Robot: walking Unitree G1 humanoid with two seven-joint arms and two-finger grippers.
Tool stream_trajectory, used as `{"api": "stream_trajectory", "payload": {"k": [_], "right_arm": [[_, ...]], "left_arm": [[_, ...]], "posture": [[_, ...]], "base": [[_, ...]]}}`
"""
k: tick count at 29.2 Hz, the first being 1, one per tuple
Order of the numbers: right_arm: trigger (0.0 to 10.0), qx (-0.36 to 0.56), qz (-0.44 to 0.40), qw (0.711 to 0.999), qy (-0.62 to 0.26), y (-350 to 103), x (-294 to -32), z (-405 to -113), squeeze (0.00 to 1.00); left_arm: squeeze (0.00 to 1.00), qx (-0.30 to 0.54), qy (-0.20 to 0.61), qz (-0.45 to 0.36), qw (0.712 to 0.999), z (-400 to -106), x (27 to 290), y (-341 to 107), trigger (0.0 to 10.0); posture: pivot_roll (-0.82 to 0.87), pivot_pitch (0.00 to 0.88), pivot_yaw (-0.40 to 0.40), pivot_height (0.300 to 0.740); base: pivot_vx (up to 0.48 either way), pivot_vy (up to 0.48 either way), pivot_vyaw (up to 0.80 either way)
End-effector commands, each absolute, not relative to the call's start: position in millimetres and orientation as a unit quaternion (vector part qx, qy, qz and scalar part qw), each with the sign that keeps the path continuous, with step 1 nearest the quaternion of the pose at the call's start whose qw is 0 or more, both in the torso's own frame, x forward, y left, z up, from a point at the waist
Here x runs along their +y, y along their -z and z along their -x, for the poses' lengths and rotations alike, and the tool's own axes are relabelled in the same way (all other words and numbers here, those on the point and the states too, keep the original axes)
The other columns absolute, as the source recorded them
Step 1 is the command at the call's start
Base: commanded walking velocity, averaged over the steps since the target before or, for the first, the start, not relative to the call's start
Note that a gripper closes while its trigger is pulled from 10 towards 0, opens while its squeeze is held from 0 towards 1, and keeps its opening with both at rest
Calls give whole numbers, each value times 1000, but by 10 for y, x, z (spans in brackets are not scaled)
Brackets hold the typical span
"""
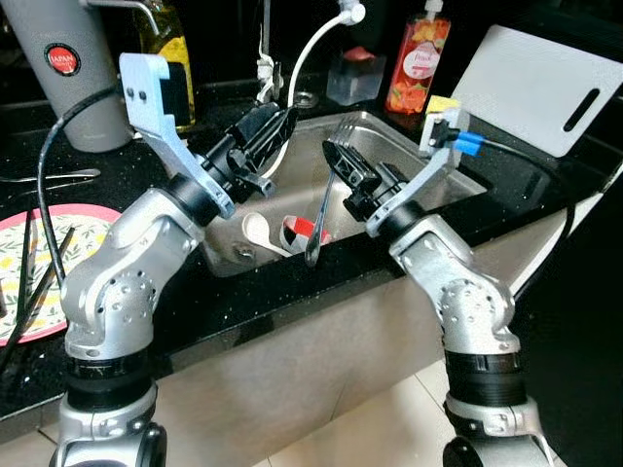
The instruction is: Kitchen organization
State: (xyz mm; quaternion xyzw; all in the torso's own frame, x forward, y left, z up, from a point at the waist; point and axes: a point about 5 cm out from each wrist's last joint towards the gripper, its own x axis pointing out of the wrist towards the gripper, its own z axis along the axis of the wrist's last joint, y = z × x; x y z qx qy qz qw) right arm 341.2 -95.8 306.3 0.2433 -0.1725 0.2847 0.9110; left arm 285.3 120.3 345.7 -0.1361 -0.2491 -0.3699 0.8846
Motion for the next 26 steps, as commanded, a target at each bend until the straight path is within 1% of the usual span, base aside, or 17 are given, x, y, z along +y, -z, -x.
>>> {"api": "stream_trajectory", "payload": {"k": [1,2,3,5,8,11,14,16,18,19,20,21,22,23,25,26], "right_arm": [[10000,-178,-238,915,-274,-3051,-952,-3438,0],[10000,-189,-217,920,-266,-3051,-941,-3474,0],[10000,-189,-217,920,-266,-3051,-941,-3474,0],[10000,-211,-180,927,-254,-3073,-914,-3548,0],[10000,-248,-142,933,-217,-3159,-918,-3638,0],[10000,-276,-79,946,-153,-3254,-882,-3776,0],[10000,-271,-78,948,-146,-3247,-846,-3826,0],[10000,-263,-62,953,-137,-3199,-779,-3887,0],[10000,-263,-59,953,-136,-3186,-765,-3902,0],[10000,-266,-45,953,-137,-3138,-696,-3910,0],[10000,-266,-45,953,-137,-3138,-696,-3910,0],[10000,-275,-29,950,-145,-3101,-609,-3892,294],[10000,-275,-29,950,-145,-3101,-609,-3892,294],[10000,-281,-20,948,-151,-3083,-562,-3884,427],[10000,-281,-20,948,-151,-3083,-562,-3884,427],[10000,-285,-13,945,-158,-3066,-517,-3876,427]], "left_arm": [[0,-254,370,137,883,-2857,1212,-3485,10000],[0,-253,370,137,883,-2857,1209,-3484,10000],[0,-253,370,137,883,-2857,1209,-3484,10000],[0,-251,372,138,883,-2859,1200,-3475,10000],[0,-248,374,138,883,-2859,1190,-3463,10000],[0,-247,378,138,881,-2857,1183,-3463,10000],[0,-247,379,137,881,-2857,1179,-3461,10000],[0,-248,381,138,880,-2849,1172,-3457,10000],[0,-248,381,138,880,-2847,1171,-3456,10000],[0,-248,382,138,880,-2837,1168,-3450,10000],[0,-248,382,138,880,-2837,1168,-3450,10000],[0,-247,383,137,879,-2827,1167,-3444,10000],[0,-247,383,137,879,-2827,1167,-3444,10000],[0,-247,383,137,879,-2823,1168,-3441,10000],[0,-247,383,137,879,-2823,1168,-3441,10000],[0,-246,384,137,879,-2821,1167,-3439,10000]], "posture": [[-98,103,-43,740],[-96,102,-42,740],[-96,102,-42,740],[-94,101,-39,740],[-93,101,-37,740],[-92,100,-35,740],[-91,96,-37,740],[-87,94,-40,740],[-87,94,-40,740],[-80,93,-46,740],[-80,93,-46,740],[-77,93,-47,740],[-77,93,-47,740],[-76,92,-48,740],[-76,92,-48,740],[-74,92,-48,740]], "base": [[0,0,0],[0,0,0],[0,0,0],[0,0,0],[0,0,0],[0,0,0],[0,0,0],[0,0,0],[0,0,0],[0,0,0],[0,0,0],[0,0,0],[0,0,0],[0,0,0],[0,0,0],[0,0,0]]}}
